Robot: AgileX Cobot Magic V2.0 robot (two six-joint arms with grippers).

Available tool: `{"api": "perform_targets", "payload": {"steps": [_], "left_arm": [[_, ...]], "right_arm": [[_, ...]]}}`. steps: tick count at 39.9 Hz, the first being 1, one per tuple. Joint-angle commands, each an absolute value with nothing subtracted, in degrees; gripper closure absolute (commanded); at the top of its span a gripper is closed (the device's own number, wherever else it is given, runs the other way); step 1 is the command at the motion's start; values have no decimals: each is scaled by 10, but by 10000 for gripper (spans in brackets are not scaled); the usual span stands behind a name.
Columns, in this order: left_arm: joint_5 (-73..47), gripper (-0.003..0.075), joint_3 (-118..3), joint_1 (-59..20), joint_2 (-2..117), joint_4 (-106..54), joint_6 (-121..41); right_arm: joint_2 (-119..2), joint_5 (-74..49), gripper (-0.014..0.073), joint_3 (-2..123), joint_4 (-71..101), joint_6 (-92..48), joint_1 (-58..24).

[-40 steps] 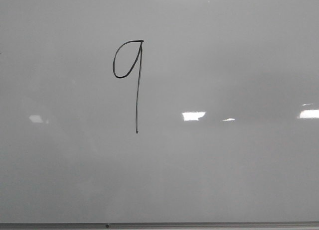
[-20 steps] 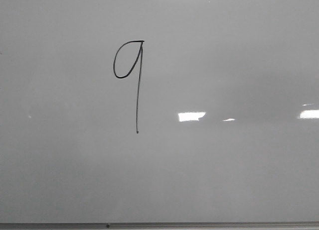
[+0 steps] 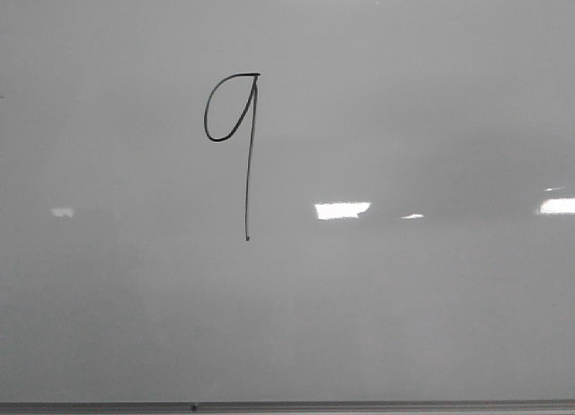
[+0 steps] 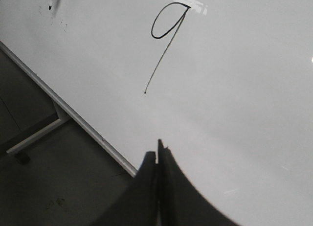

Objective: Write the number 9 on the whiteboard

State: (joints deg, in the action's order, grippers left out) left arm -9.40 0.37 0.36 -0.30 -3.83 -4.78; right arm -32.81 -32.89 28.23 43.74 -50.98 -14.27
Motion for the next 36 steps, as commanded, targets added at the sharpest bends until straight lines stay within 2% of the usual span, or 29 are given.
{"api": "perform_targets", "payload": {"steps": [1,36], "left_arm": [[-54,739,5,-1,-14,-44,-41],[-54,739,5,-1,-14,-44,-41]], "right_arm": [[-327,-304,661,299,454,-510,-138],[-327,-299,661,299,454,-510,-138]]}}
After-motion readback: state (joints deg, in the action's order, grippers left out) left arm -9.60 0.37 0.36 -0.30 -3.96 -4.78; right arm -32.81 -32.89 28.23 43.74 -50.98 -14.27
